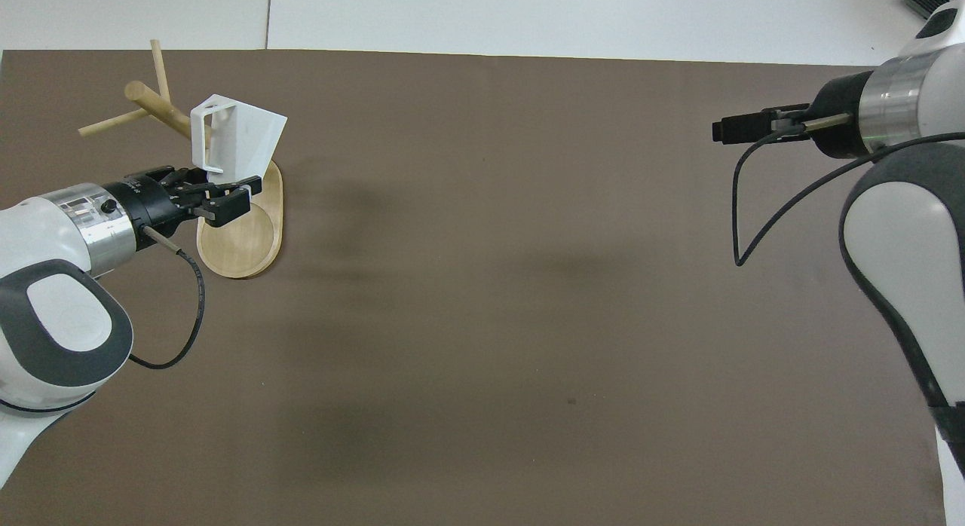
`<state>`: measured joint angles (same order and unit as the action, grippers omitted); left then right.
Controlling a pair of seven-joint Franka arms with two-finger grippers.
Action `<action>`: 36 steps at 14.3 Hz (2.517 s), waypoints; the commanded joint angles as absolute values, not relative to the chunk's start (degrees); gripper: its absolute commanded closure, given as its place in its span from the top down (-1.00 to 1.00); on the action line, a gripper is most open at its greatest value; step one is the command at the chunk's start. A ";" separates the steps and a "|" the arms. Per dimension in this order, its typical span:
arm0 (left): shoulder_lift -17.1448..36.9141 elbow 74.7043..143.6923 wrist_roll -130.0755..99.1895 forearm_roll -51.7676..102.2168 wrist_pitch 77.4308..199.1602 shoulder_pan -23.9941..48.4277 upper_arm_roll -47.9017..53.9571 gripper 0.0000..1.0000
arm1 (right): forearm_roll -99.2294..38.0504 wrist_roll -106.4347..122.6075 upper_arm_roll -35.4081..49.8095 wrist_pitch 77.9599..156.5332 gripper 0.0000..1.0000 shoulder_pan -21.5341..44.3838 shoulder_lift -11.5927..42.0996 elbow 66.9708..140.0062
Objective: Hang cup on rack
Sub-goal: 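Hang the cup handle on a rack peg with the left gripper, then open the left gripper and pull it back from the hung cup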
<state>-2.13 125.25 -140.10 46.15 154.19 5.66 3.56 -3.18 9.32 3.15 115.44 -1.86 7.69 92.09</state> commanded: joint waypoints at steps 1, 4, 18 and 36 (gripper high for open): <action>-1.93 125.51 -142.90 45.35 155.48 5.71 3.43 -1.00 | -0.80 9.49 2.64 114.44 1.00 -2.02 6.24 93.43; -1.32 125.59 -145.72 45.44 157.40 5.71 3.43 -1.00 | 0.52 9.49 2.29 112.59 1.00 -2.02 6.15 93.34; -2.10 123.75 -145.55 42.29 150.57 4.66 2.64 1.00 | 1.32 9.49 0.79 98.62 1.00 -2.02 5.01 89.47; -5.45 103.37 -128.21 11.52 110.14 -3.25 2.64 1.00 | -0.97 3.96 0.62 92.20 1.00 -2.02 3.78 88.33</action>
<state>-5.48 106.10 -136.92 13.12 113.64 -2.56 2.41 -0.17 4.95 0.68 93.28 -1.85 4.49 88.57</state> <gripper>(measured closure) 0.000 0.000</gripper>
